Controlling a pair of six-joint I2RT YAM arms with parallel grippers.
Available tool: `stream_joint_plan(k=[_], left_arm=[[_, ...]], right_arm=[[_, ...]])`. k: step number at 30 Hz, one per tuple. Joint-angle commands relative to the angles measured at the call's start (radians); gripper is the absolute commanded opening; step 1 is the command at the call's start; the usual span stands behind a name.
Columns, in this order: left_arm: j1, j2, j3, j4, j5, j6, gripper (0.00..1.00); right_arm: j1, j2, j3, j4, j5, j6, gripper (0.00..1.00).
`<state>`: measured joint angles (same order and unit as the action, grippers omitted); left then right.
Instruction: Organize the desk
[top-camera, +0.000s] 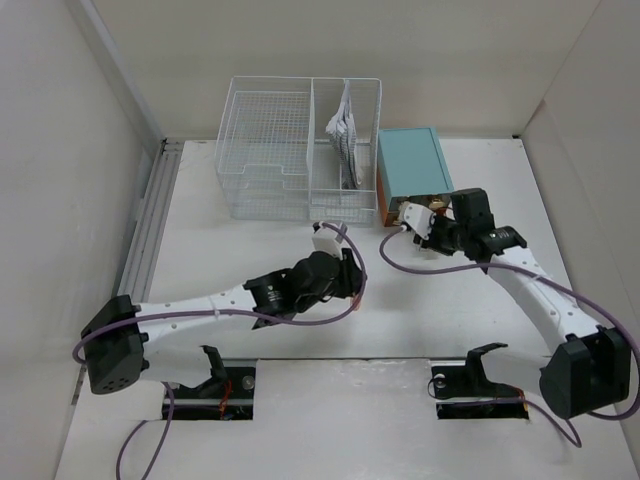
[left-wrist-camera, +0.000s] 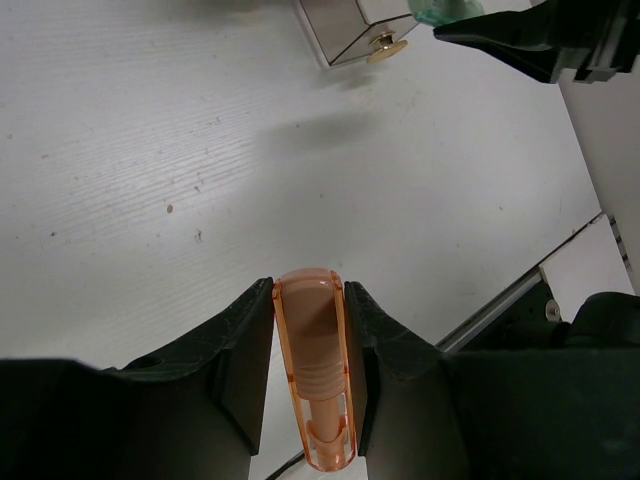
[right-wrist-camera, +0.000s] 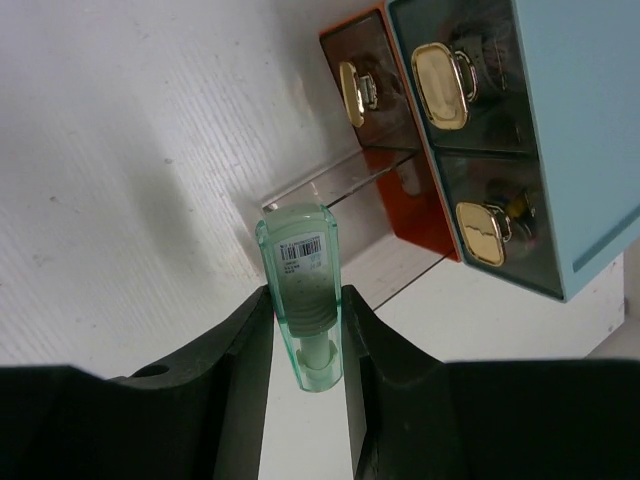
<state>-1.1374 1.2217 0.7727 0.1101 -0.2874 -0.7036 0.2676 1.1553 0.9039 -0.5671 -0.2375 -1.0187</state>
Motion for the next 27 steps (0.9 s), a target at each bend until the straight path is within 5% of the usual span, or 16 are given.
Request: stream_joint_plan(k=[1, 27], left_arm=[[-0.004, 0.004, 0.063, 0.046, 0.007, 0.023, 0.0], [-0.004, 0.14, 0.143, 0.115, 0.062, 0.069, 0.0]], right_arm=[[-0.024, 0.04, -0.003, 0.107, 0.021, 0.066, 0.2], [-0.154, 0.325, 0.101, 0.312, -0.013, 0.218, 0.2]])
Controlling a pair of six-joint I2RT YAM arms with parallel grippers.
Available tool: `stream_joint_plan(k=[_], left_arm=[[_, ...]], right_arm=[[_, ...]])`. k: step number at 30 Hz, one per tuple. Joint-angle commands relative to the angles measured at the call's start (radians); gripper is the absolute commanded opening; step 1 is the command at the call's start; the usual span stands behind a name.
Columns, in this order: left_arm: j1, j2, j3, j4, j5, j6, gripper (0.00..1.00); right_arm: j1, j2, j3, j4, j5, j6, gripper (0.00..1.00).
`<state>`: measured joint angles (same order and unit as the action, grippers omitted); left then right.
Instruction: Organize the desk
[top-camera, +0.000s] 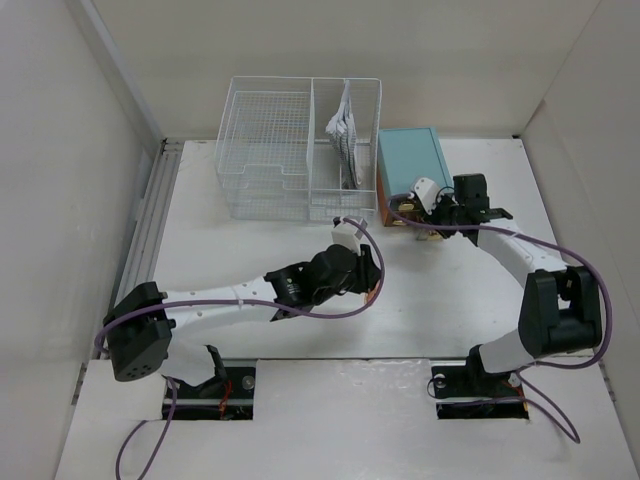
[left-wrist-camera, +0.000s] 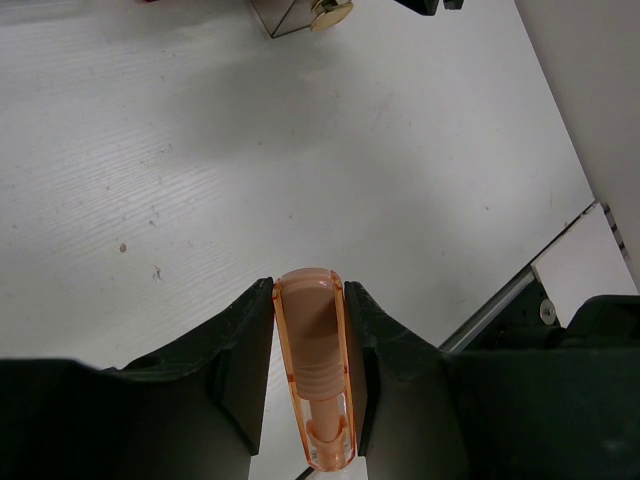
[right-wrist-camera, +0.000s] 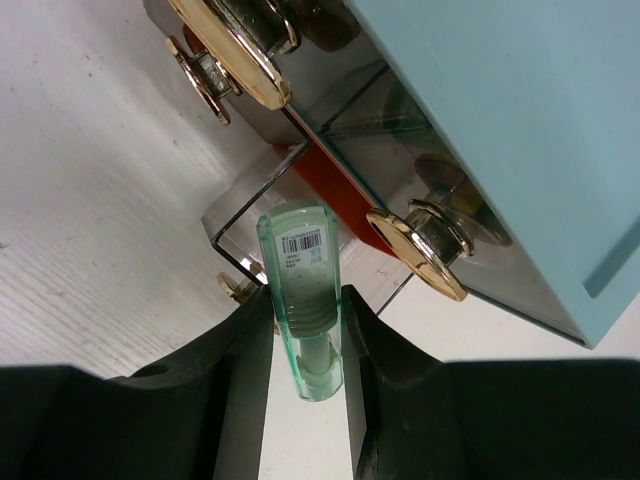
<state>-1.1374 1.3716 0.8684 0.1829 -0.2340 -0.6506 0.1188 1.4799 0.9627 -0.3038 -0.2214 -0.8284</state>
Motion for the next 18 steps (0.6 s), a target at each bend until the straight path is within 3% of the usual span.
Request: stream_joint_plan(k=[1, 11, 18], left_arm=[[-0.004, -0.009, 0.047, 0.043, 0.009, 0.016, 0.0], [-0.004, -0.009, 0.047, 0.033, 0.009, 0.016, 0.0], [-0.004, -0.009, 0.047, 0.024, 0.018, 0.016, 0.0]], right_arm=[[-0.005, -0.013, 0.042, 0.049, -0.029, 0.028, 0.2], [-0.005, -0.095, 0.053, 0.0, -0.081, 0.028, 0.2], [-0.005, -0.053, 0.073, 0.032, -0.081, 0.028, 0.2]])
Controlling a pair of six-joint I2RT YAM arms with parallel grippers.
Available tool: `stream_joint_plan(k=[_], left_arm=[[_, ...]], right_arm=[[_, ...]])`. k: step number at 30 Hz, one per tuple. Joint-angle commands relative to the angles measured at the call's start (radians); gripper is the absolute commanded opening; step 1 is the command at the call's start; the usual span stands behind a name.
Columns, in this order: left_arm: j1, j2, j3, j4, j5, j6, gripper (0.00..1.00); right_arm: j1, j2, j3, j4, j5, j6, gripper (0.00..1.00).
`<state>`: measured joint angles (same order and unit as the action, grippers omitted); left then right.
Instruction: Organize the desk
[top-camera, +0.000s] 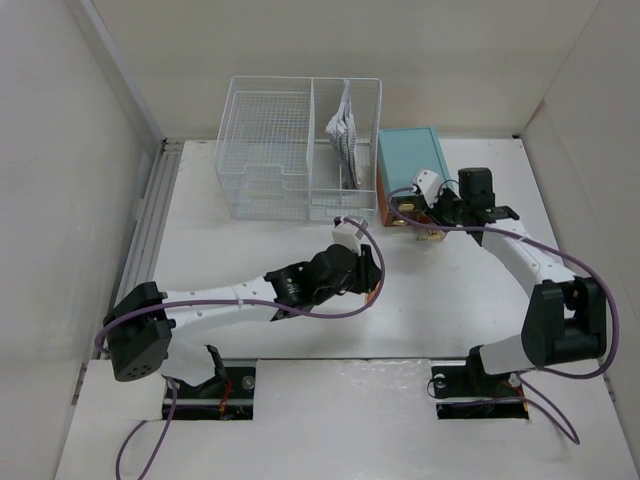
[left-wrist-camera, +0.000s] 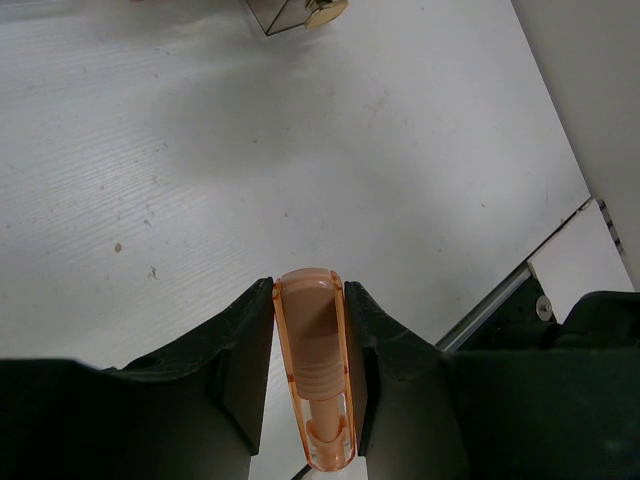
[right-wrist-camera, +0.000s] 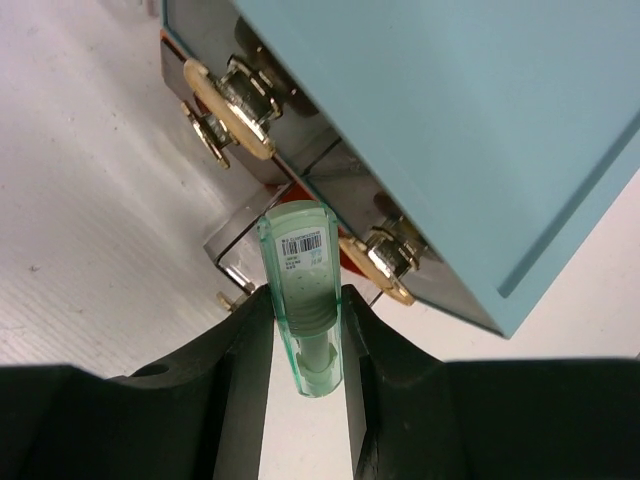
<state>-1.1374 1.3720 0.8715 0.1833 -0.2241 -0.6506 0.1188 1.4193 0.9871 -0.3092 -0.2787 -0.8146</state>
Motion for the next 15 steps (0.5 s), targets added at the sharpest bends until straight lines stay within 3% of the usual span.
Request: stream_joint_plan(k=[1, 15], left_arm=[[-0.004, -0.01, 0.044, 0.024, 0.008, 0.016, 0.0], [-0.004, -0.021, 0.044, 0.002, -0.001, 0.016, 0.0]], right_arm=[[-0.005, 0.033, 0.061, 0.038, -0.033, 0.014, 0.2], [-0.005, 0.108, 0.102, 0.077, -0.044, -0.081, 0.23]])
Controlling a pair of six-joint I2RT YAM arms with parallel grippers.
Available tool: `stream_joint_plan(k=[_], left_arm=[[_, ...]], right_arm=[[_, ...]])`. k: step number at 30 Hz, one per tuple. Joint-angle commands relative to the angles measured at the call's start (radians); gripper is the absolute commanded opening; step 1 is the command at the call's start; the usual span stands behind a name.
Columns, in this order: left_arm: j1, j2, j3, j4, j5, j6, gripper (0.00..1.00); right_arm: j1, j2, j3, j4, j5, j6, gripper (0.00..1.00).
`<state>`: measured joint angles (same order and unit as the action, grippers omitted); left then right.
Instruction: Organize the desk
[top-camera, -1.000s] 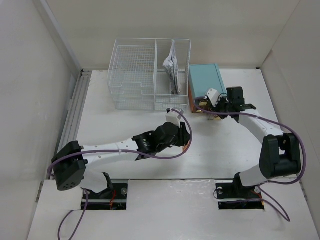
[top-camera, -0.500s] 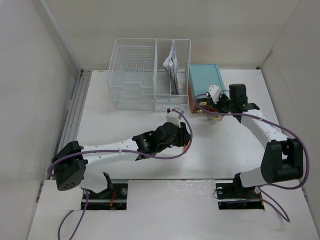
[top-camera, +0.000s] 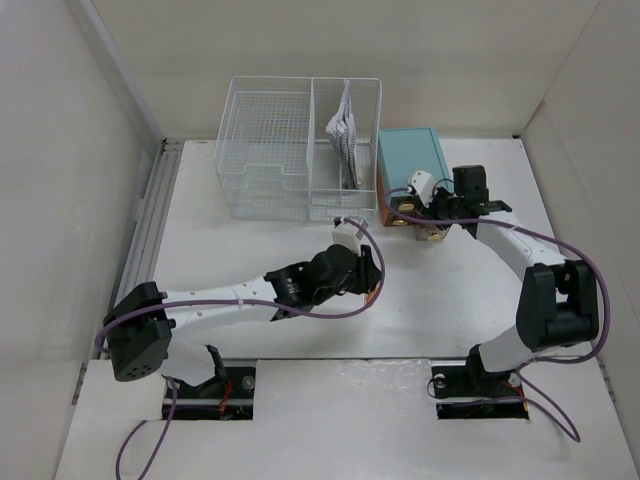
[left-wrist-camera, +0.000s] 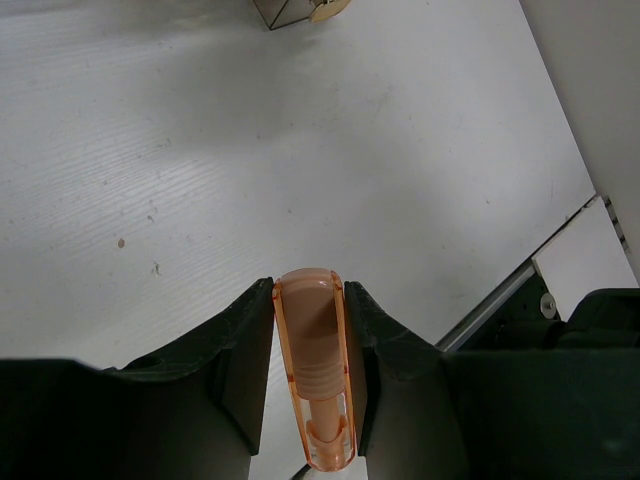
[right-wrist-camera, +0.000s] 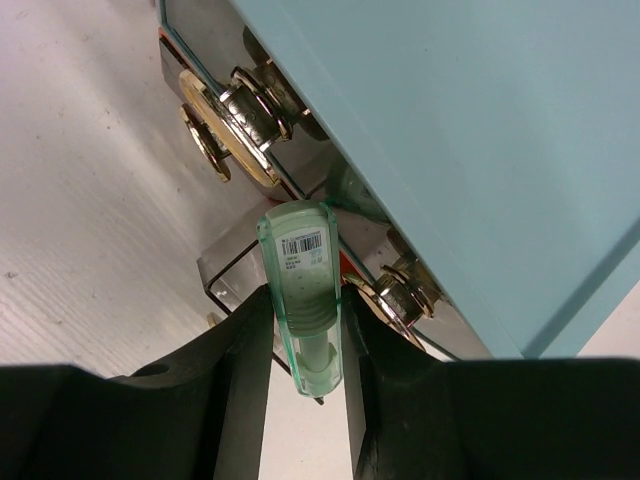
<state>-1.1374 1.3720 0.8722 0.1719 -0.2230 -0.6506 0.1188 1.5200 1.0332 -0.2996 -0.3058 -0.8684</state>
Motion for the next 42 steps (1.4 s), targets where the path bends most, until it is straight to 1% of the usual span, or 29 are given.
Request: stream_joint_plan(k=[1, 4, 5, 7, 8, 11, 18, 19, 20, 22, 23, 26, 27, 28, 29, 30, 31, 33, 34, 35, 36, 38, 39, 41, 42], left_arm=[[-0.004, -0.021, 0.044, 0.014, -0.003, 0.016, 0.0], [-0.004, -0.021, 0.044, 0.014, -0.003, 0.016, 0.0], [-0.004, -0.021, 0.044, 0.014, -0.003, 0.016, 0.0], [-0.004, -0.021, 0.044, 0.014, -0.003, 0.016, 0.0], [-0.004, -0.021, 0.044, 0.014, -0.003, 0.016, 0.0], [-0.004, -0.01, 0.053, 0.014, -0.003, 0.016, 0.0], [-0.004, -0.001, 0.062, 0.014, -0.003, 0.025, 0.0], [-0.004, -0.001, 0.062, 0.014, -0.003, 0.025, 0.0], [-0.004, -0.001, 0.062, 0.014, -0.003, 0.025, 0.0], [-0.004, 0.009, 0.071, 0.014, -0.003, 0.025, 0.0], [-0.004, 0.009, 0.083, 0.014, -0.003, 0.025, 0.0], [0.01, 0.053, 0.12, 0.038, 0.022, 0.045, 0.0], [0.024, 0.065, 0.132, 0.047, 0.033, 0.045, 0.0], [0.024, 0.079, 0.155, 0.058, 0.062, 0.045, 0.0], [0.039, 0.091, 0.168, 0.067, 0.079, 0.045, 0.0], [0.051, 0.114, 0.18, 0.08, 0.089, 0.045, 0.0], [0.051, 0.125, 0.192, 0.08, 0.108, 0.054, 0.0], [0.074, 0.14, 0.214, 0.13, 0.132, 0.054, 0.0], [0.097, 0.154, 0.214, 0.15, 0.149, 0.054, 0.0], [0.113, 0.163, 0.224, 0.17, 0.199, 0.054, 0.0], [0.125, 0.176, 0.225, 0.196, 0.229, 0.054, 0.0], [0.145, 0.223, 0.263, 0.254, 0.298, 0.054, 0.0], [0.16, 0.245, 0.278, 0.273, 0.333, 0.054, 0.0], [0.171, 0.317, 0.31, 0.322, 0.394, 0.1, 0.0], [0.171, 0.343, 0.354, 0.336, 0.484, 0.133, 0.0]], right_arm=[[-0.005, 0.008, 0.056, 0.068, -0.016, -0.027, 0.23], [-0.005, 0.017, 0.056, 0.068, -0.007, -0.027, 0.3], [-0.005, 0.017, 0.056, 0.068, -0.007, -0.027, 0.36], [-0.005, 0.017, 0.056, 0.068, -0.007, -0.027, 0.41], [-0.005, 0.017, 0.044, 0.068, -0.007, -0.027, 0.41], [-0.005, 0.017, 0.034, 0.068, -0.007, -0.037, 0.46], [-0.005, -0.014, 0.025, 0.05, -0.018, -0.037, 0.46], [-0.005, -0.014, 0.025, 0.05, -0.018, -0.037, 0.44], [-0.005, -0.029, 0.025, 0.036, -0.018, -0.037, 0.4], [-0.015, -0.073, 0.013, 0.012, -0.048, -0.037, 0.29], [-0.015, -0.09, 0.013, 0.011, -0.049, -0.028, 0.19], [-0.015, -0.126, -0.007, -0.042, -0.058, -0.027, 0.11], [-0.015, -0.126, -0.007, -0.064, -0.058, -0.027, 0.11], [-0.028, -0.126, -0.007, -0.129, -0.1, -0.055, 0.11], [-0.028, -0.126, 0.004, -0.157, -0.124, -0.079, 0.11], [-0.04, -0.126, 0.004, -0.189, -0.148, -0.134, 0.16], [-0.05, -0.126, 0.019, -0.225, -0.179, -0.159, 0.18], [-0.073, -0.126, 0.04, -0.301, -0.234, -0.169, 0.24], [-0.086, -0.126, 0.071, -0.341, -0.265, -0.211, 0.26], [-0.103, -0.126, 0.083, -0.378, -0.326, -0.224, 0.27], [-0.135, -0.141, 0.094, -0.422, -0.351, -0.224, 0.29], [-0.178, -0.182, 0.103, -0.46, -0.416, -0.215, 0.29], [-0.226, -0.202, 0.103, -0.473, -0.481, -0.205, 0.27], [-0.267, -0.248, 0.103, -0.483, -0.532, -0.196, 0.18], [-0.287, -0.292, 0.094, -0.483, -0.574, -0.184, 0.14]])
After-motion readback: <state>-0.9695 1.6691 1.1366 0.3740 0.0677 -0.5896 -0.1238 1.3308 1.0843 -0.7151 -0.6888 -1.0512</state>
